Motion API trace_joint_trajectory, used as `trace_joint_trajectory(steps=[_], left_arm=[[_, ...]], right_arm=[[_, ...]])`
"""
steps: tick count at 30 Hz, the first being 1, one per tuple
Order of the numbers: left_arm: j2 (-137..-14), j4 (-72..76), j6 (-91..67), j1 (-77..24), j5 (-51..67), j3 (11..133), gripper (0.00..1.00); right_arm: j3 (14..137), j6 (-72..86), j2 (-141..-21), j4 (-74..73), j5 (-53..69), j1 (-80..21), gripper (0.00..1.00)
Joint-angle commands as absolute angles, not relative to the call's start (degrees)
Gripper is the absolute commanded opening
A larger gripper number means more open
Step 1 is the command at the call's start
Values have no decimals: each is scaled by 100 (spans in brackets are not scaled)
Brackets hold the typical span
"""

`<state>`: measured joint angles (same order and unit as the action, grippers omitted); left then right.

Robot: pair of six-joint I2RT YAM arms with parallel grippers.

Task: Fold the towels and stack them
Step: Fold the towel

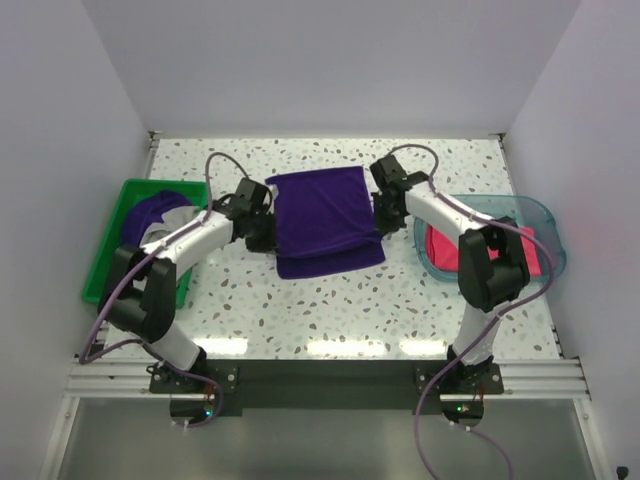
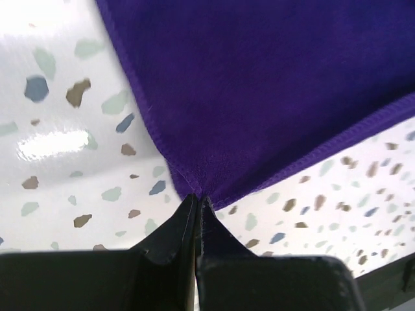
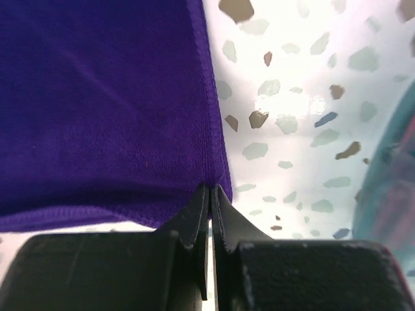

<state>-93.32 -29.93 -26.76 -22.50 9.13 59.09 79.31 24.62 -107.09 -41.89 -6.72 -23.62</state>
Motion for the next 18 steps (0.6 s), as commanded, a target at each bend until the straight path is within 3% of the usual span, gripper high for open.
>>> trace_joint_trajectory(steps=[1, 8, 18], left_arm=[[-8755, -3401, -2514, -2399, 808, 6495, 0], [-8797, -3130, -2610, -2452, 1353, 5810, 0], [-9624, -2733, -2443, -2514, 1239, 5440, 0]], right_arm=[[8533, 2127, -10029, -4780, -879, -2355, 0], [7981, 2180, -9958, -4738, -774, -2364, 0], [7541, 2303, -10564, -4272, -967, -2355, 0]])
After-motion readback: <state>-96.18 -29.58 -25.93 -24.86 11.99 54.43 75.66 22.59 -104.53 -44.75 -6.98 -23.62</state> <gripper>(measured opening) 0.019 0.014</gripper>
